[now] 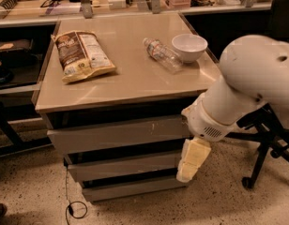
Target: Open top drawer
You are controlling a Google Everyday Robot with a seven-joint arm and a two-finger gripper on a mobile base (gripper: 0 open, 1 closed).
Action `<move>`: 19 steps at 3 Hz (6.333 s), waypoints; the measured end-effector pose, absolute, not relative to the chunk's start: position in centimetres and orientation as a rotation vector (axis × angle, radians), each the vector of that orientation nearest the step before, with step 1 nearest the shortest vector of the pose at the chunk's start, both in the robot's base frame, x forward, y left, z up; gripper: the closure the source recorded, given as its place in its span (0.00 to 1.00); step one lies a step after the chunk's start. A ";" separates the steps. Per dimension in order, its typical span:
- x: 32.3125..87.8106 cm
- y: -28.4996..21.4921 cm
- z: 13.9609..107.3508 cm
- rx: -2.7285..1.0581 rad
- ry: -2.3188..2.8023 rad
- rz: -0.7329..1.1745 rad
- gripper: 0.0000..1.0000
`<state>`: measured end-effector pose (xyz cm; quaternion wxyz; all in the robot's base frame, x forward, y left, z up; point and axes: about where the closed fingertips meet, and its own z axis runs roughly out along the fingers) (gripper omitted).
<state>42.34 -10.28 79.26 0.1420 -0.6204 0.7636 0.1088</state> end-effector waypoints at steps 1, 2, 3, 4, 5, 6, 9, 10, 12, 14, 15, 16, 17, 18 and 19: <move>44.3 -9.5 75.9 -1.788 2.207 0.252 0.00; 46.4 -9.3 73.5 -1.781 2.203 0.189 0.00; 49.0 -9.5 72.2 -1.785 2.193 0.116 0.00; 51.3 -9.6 71.3 -1.797 2.180 0.069 0.00; 53.2 -9.6 70.3 -1.809 2.175 0.051 0.00; 54.5 -9.5 68.8 -1.827 2.179 0.053 0.00; 52.8 -9.5 63.9 -1.910 2.231 0.121 0.00; 51.9 -9.9 64.2 -1.922 2.243 0.140 0.00; 45.5 -12.1 65.9 -1.924 2.299 0.242 0.00; 37.5 -14.1 68.4 -1.906 2.363 0.358 0.00; 37.4 -14.1 68.5 -1.902 2.365 0.361 0.00; 38.3 -13.6 68.5 -1.915 2.330 0.369 0.00; 39.6 -12.5 66.7 -1.955 2.325 0.385 0.00; 38.7 -12.6 64.7 -2.013 2.353 0.410 0.00; 37.1 -13.5 64.3 -2.048 2.377 0.420 0.00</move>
Offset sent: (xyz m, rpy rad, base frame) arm 0.0680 0.0102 -0.0866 -0.0841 -0.1075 -0.0335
